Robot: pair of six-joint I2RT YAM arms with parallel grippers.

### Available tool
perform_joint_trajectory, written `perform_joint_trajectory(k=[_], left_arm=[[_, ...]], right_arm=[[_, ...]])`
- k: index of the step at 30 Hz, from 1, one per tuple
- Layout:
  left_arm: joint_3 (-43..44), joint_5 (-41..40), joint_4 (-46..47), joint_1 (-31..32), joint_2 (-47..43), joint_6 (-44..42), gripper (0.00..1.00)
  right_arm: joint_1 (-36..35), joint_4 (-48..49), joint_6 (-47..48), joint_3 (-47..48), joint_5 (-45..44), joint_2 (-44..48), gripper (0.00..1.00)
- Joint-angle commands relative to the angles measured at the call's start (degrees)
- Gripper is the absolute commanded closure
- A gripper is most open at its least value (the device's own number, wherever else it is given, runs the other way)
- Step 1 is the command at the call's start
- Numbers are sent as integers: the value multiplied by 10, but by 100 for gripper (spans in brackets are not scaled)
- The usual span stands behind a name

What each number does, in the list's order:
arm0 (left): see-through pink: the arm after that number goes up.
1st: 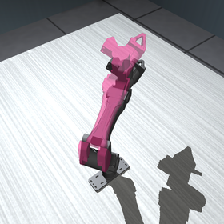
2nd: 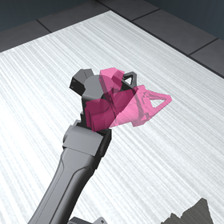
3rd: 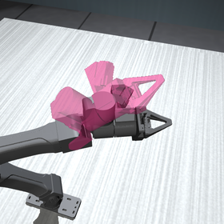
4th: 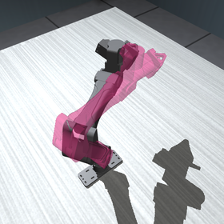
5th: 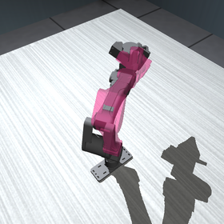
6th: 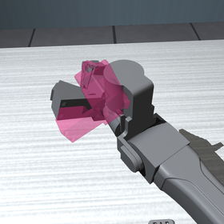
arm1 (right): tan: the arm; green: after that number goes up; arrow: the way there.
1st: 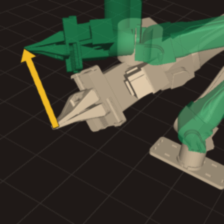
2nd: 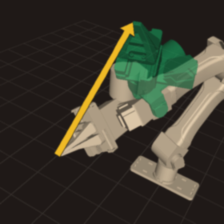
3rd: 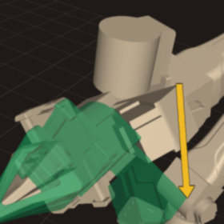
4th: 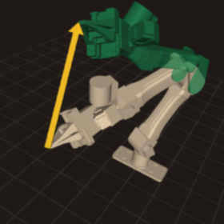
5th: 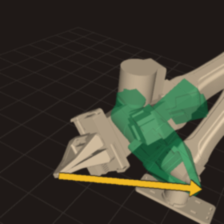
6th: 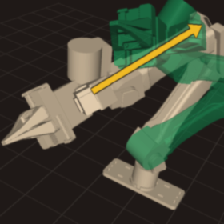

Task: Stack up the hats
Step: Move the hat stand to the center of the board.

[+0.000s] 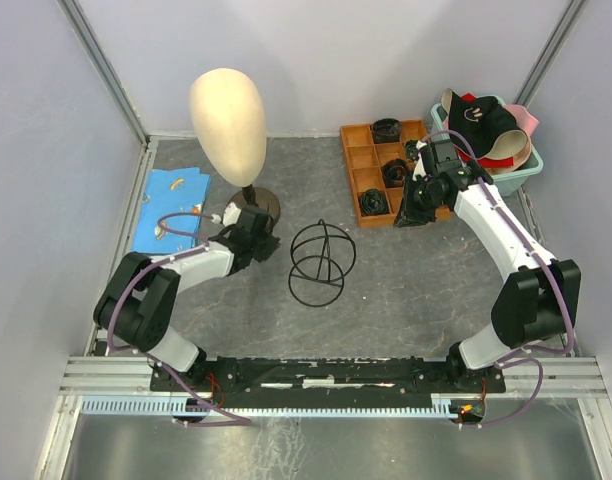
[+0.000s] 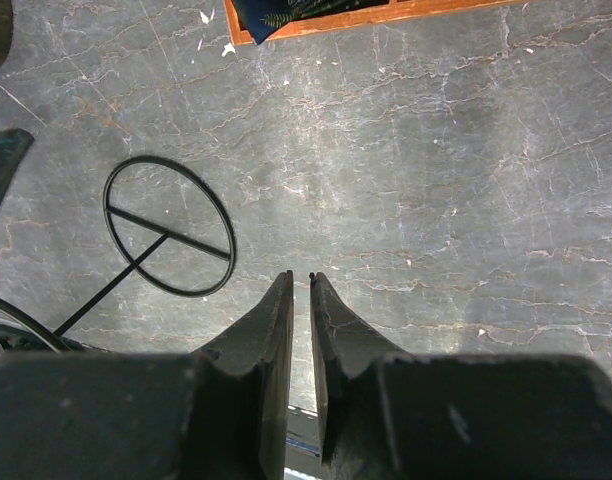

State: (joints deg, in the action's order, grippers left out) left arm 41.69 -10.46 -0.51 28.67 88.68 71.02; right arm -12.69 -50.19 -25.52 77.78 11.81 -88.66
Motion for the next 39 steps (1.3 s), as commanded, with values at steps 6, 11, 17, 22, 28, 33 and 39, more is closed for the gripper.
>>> perform_joint_trajectory(k=[6, 11, 17, 22, 28, 33, 39], left_arm=[[112, -178, -66, -11, 50, -244, 97], [160, -202, -112, -11, 110, -277, 97], [219, -208, -168, -14, 172, -276, 97], [250, -206, -177, -49, 194, -289, 97], [311, -188, -188, -101, 240, -341, 97], [403, -173, -208, -123, 298, -386, 97], [482, -155, -206, -138, 363, -419, 97]], right_arm=[[1, 0, 2, 17, 2, 22, 80], [1, -7, 6, 22, -5, 22, 80], [2, -8, 9, 26, -11, 18, 80], [2, -8, 14, 24, -13, 11, 80], [5, -6, 18, 21, -15, 0, 80], [7, -5, 17, 30, -15, -11, 80], [7, -16, 18, 63, -18, -30, 80]])
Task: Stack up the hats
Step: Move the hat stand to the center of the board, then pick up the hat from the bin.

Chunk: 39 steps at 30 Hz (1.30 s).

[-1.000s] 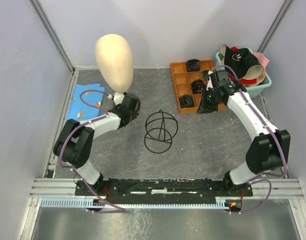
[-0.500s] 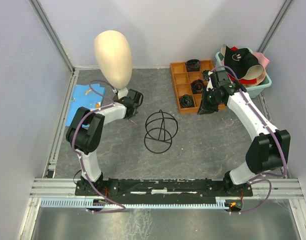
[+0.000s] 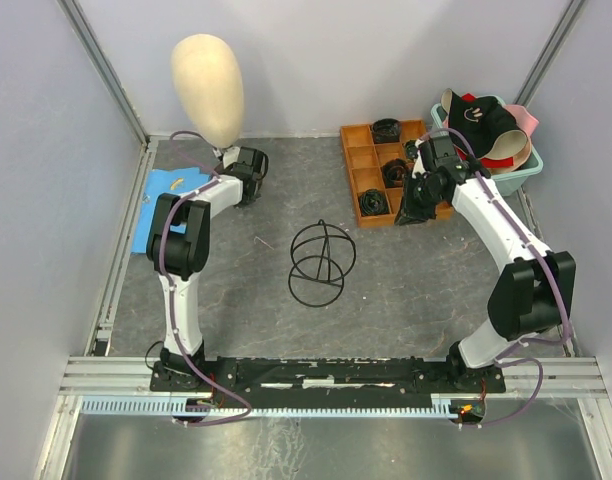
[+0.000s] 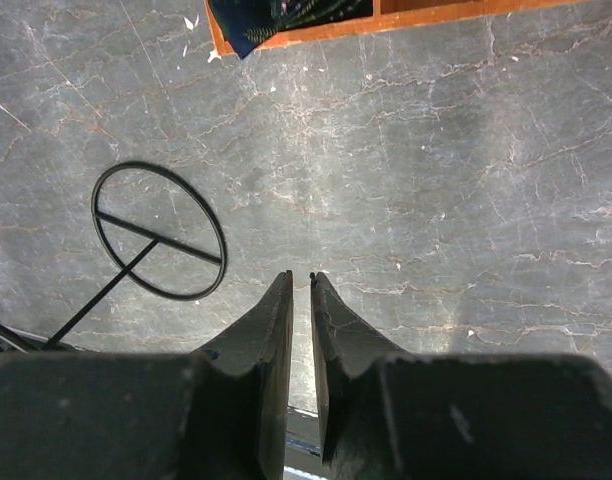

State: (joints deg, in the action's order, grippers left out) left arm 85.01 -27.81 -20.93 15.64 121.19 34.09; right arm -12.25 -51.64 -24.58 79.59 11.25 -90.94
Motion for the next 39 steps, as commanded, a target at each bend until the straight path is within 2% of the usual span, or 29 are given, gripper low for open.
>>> perform_joint_trajectory(k=[1, 6, 9, 12, 15, 18, 22, 25, 29, 34, 39], left_arm=[[61, 23, 0, -8, 45, -54, 97], [86, 57, 7, -9, 37, -62, 97], [55, 74, 13, -8, -12, -50, 97], [-5, 104, 35, -7, -77, -39, 96], [-61, 141, 47, -5, -137, -28, 85], [-109, 173, 50, 0, -191, -23, 70], [-149, 203, 49, 16, -252, -30, 56], [-160, 221, 38, 21, -286, -35, 51], [-171, 234, 32, 23, -332, -38, 49], [-177, 236, 34, 22, -354, -42, 47], [-181, 247, 38, 22, -348, -46, 47]], right_arm=[[3, -5, 9, 52, -14, -11, 80], [6, -20, 16, 107, -47, -27, 80], [14, -25, 19, 164, -77, -45, 78], [33, -36, 22, 229, -110, -75, 71], [70, -53, 23, 301, -127, -125, 65], [116, -40, 1, 347, -139, -155, 52], [167, -12, -23, 392, -148, -194, 38], [185, -20, -12, 456, -148, -252, 35], [188, -50, -3, 534, -171, -317, 33], [207, -6, -44, 509, -157, -319, 33], [221, -13, -52, 516, -187, -320, 32]])
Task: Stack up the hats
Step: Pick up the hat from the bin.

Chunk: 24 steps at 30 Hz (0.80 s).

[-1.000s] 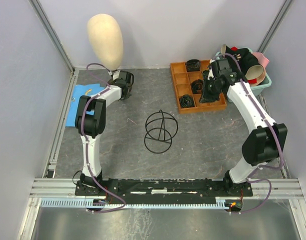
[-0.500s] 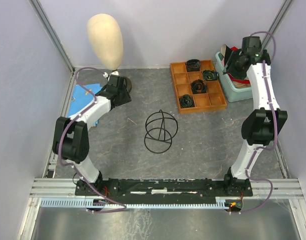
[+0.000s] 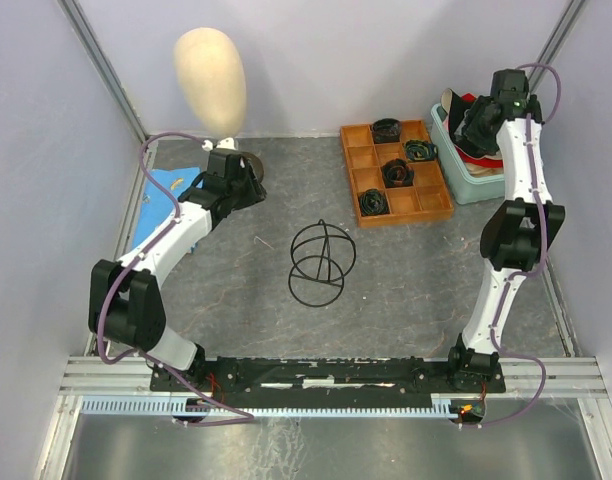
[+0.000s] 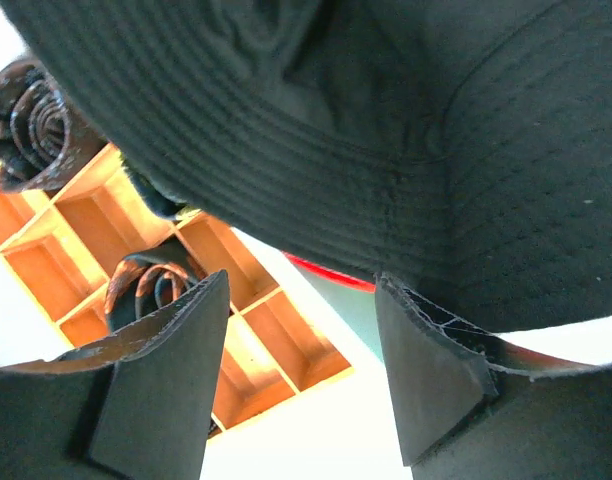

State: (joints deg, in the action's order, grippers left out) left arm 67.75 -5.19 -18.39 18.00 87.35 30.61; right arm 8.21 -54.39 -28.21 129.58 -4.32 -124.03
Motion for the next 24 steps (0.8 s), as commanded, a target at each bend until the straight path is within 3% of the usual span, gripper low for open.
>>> perform_joint_trajectory(k=[1, 9, 16, 24], left_arm=[[-11, 23, 15, -2, -9, -11, 47], [-4, 45, 32, -2, 6, -9, 46], [-1, 54, 42, -2, 26, -9, 46], [3, 63, 51, -2, 46, -9, 45]], right_arm=[[18, 12, -13, 16, -41, 14, 32], [50, 62, -8, -56, -91, 73, 31], [61, 45, 18, -23, -132, 69, 30], [68, 101, 29, -114, -97, 159, 31]])
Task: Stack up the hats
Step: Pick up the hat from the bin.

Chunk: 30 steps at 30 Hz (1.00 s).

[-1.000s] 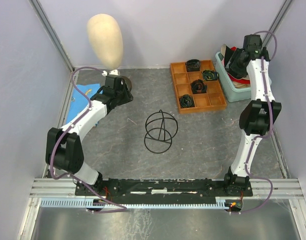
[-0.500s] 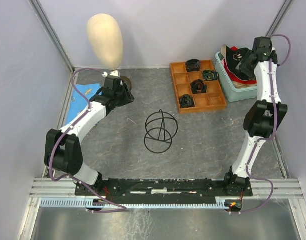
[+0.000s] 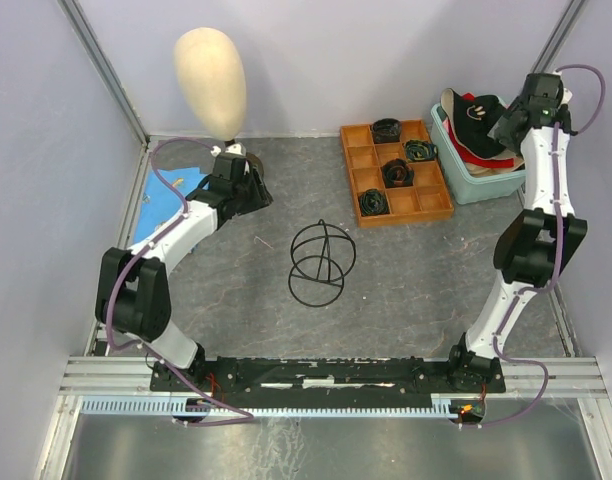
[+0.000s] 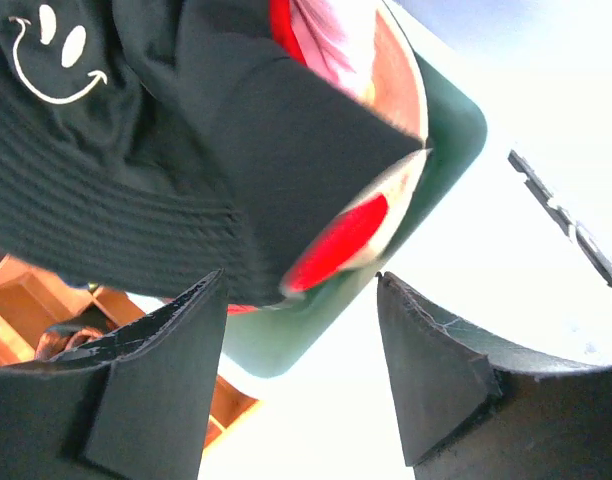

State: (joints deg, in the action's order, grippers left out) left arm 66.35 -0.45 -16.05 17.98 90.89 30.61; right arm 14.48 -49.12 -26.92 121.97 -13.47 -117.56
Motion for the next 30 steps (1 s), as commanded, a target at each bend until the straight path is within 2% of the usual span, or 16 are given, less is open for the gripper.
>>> perform_joint_trajectory(k=[1, 7, 15, 17, 21, 23, 25, 30], left_arm=[[23, 19, 28, -1, 14, -10, 45], [58, 39, 22, -2, 40, -15, 45], [52, 51, 22, -1, 45, -15, 45], [50, 50, 22, -2, 45, -16, 45], [47, 48, 21, -2, 46, -17, 45], [47, 48, 18, -2, 47, -17, 45], [46, 48, 17, -2, 46, -17, 45], [46, 41, 11, -2, 45, -20, 45]], right_arm=[[5, 47, 19, -47, -18, 105, 31], [12, 19, 29, -48, -63, 116, 29], [17, -69, 35, -26, -129, 82, 31], [26, -67, 34, -37, -134, 79, 36], [37, -64, 40, -15, -130, 49, 53], [37, -65, 45, 7, -114, 23, 57], [39, -67, 51, 30, -86, -4, 57], [39, -60, 42, 71, -41, -58, 48]])
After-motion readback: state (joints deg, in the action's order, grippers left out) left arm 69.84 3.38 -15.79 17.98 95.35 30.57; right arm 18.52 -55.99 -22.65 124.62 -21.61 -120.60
